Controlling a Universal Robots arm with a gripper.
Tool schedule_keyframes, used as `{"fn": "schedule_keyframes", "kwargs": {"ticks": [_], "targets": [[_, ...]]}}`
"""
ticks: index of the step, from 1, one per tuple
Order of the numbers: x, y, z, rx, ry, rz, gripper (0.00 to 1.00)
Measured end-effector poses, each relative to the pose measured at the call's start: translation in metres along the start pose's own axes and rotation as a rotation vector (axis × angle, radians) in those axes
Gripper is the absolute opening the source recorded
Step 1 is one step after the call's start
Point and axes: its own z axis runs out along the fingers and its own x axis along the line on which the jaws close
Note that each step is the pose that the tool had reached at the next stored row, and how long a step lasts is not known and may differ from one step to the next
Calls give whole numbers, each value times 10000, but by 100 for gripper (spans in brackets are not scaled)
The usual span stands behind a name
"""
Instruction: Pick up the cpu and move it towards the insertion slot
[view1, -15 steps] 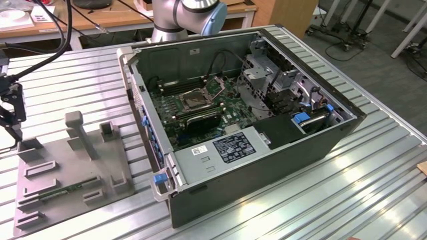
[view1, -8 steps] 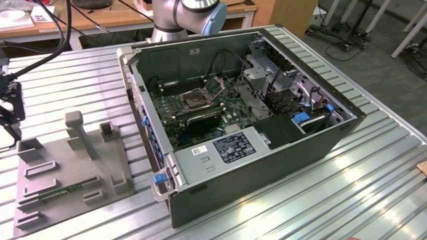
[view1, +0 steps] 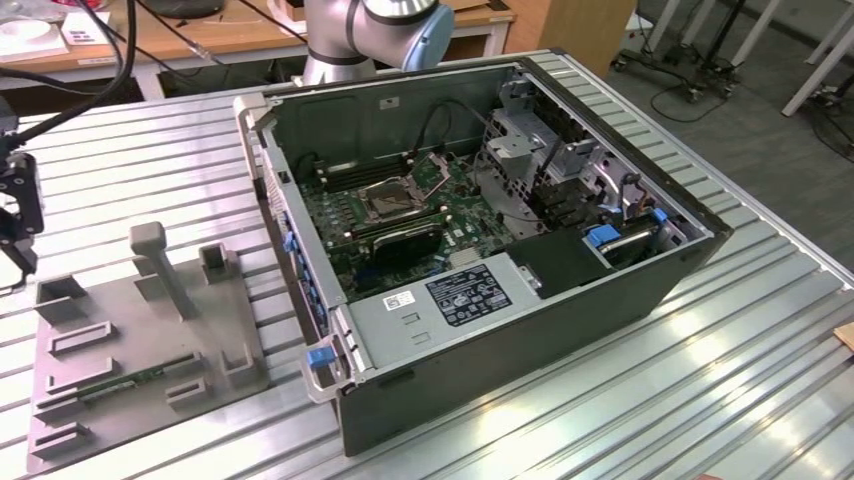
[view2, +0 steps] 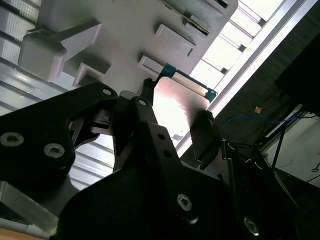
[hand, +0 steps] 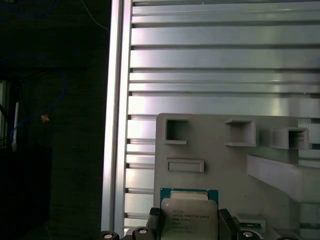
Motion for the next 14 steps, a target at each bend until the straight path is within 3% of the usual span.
{"fn": "schedule_keyframes", "kwargs": {"ticks": [6, 14], "targets": [[0, 3, -78, 0, 0, 0, 54], [0, 3, -87, 0, 0, -1, 54]]}}
